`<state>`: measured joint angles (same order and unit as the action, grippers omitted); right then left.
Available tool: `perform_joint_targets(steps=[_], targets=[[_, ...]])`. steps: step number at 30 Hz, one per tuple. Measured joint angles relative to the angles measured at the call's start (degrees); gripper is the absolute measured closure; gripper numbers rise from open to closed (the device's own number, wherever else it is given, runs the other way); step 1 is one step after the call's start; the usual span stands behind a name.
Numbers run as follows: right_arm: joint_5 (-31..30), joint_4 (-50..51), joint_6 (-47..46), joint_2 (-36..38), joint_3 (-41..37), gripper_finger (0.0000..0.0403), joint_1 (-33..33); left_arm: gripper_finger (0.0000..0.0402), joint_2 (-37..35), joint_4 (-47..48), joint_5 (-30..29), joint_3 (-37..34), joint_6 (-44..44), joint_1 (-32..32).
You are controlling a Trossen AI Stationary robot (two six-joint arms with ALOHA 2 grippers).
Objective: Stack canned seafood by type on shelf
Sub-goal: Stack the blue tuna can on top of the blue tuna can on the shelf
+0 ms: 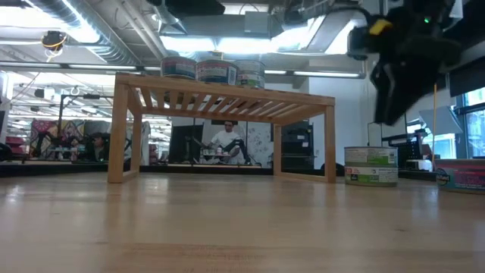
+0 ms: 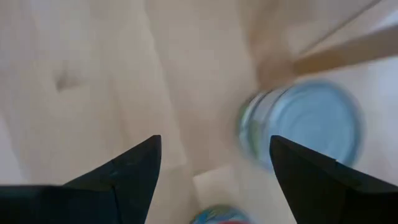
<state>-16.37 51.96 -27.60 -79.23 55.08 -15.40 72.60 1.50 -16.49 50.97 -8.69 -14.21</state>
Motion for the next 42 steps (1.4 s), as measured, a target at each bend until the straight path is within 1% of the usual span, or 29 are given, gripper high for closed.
perform_joint_targets(steps=[2, 5, 10, 12, 14, 18, 22, 30, 33, 42], targets=[[3.28, 0.34, -2.15, -0.68, -0.38, 0.0107, 0.00, 0.0165, 0.00, -0.86, 0.00, -0.70, 0.02, -0.39], [6.97, 3.37, -10.77, -1.42, -0.45, 0.0107, 0.00, 0.0165, 0.00, -0.53, 0.02, -0.90, 0.27, -0.81], [8.43, 11.15, -25.71, -2.33, -0.45, 0.0107, -0.02, 0.0165, 0.00, -0.82, 0.02, -0.88, 1.35, -0.82], [8.41, 14.22, -29.88, -2.92, -0.45, 0.0107, -0.02, 0.0165, 0.00, -0.76, 0.02, -0.88, 1.33, -0.82], [8.46, 15.34, -32.08, -3.57, -0.45, 0.0107, -0.02, 0.0165, 0.00, -0.76, 0.02, -0.88, 1.42, -0.82], [9.96, 14.09, -32.62, -4.78, -0.45, 0.0107, -0.02, 0.0165, 0.00, -0.73, 0.02, -0.88, 1.46, -0.82], [9.80, 11.46, -32.63, -6.24, -0.45, 0.0107, -0.02, 0.0165, 0.00, -0.74, 0.02, -0.88, 1.49, -0.82], [9.99, 11.60, -32.62, -11.21, -0.45, 0.0107, -0.02, 0.0165, 0.00, -0.54, 0.02, -0.88, 1.49, -0.82], [11.28, 11.76, -32.62, -12.53, -0.45, 0.0107, -0.02, 0.0165, 0.00, -0.54, 0.02, -0.88, 1.49, -0.82], [11.88, 10.51, -32.63, -13.39, -0.42, 0.0107, -0.02, 0.0165, 0.00, -0.59, 0.02, -0.88, 1.49, -0.82]])
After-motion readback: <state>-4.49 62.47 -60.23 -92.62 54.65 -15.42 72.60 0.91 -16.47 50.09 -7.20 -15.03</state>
